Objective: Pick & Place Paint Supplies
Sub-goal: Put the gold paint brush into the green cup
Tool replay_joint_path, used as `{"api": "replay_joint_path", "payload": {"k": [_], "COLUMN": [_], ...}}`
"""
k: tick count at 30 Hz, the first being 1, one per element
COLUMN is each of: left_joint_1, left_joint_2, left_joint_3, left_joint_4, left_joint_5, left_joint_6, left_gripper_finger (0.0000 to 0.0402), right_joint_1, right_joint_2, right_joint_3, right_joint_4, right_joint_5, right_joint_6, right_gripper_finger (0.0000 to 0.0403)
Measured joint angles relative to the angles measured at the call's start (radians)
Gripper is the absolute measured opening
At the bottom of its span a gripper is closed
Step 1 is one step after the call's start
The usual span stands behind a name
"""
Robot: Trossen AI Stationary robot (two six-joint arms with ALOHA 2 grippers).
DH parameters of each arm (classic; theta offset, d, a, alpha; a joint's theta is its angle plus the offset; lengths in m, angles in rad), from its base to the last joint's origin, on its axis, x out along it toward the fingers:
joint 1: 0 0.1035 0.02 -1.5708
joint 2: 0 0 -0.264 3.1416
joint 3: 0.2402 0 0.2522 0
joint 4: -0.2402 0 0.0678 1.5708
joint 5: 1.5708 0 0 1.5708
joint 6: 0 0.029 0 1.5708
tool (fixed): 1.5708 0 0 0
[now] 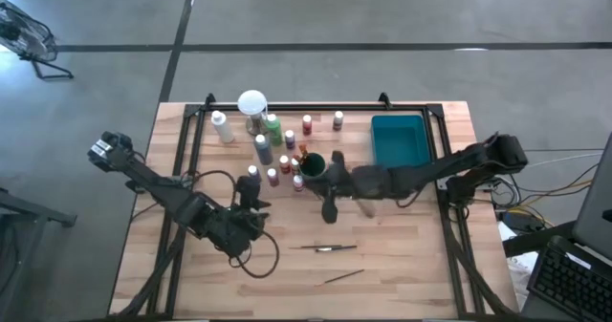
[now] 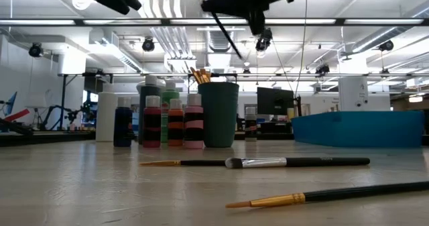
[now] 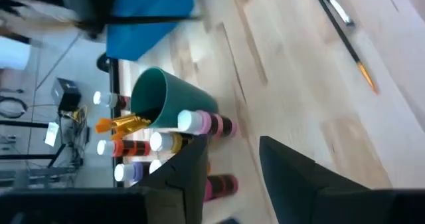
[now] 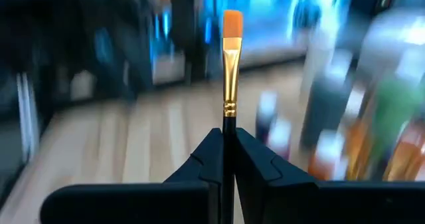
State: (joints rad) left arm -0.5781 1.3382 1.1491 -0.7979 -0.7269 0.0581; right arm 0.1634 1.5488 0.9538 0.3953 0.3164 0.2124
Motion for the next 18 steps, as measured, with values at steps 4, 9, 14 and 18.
{"api": "replay_joint_path", "payload": {"k": [4,9,14,18], "left_joint_1": [0.0,0.005,0.009,0.009], "left_joint_2": [-0.06,-0.131,-0.171,-0.188], "left_joint_3": [-0.129,-0.293,-0.427,-0.499], "left_joint_4": [0.216,0.589,0.918,1.102], "left_joint_5": [-0.042,-0.052,-0.053,-0.053], "left_joint_6": [0.015,0.085,0.157,0.191], "left_gripper_finger": [0.0142,0.0142,0.0142,0.0142], "right_joint_1": [-0.053,-0.125,-0.187,-0.217], "right_joint_2": [-0.023,0.012,0.083,0.14], "right_joint_3": [-0.137,-0.213,-0.214,-0.218], "right_joint_4": [0.376,0.655,0.698,0.782], "right_joint_5": [-0.002,-0.066,-0.086,-0.088], "right_joint_6": [-0.083,-0.143,-0.156,-0.16], "right_gripper_finger": [0.0013,0.0013,0.0013,0.0013]}}
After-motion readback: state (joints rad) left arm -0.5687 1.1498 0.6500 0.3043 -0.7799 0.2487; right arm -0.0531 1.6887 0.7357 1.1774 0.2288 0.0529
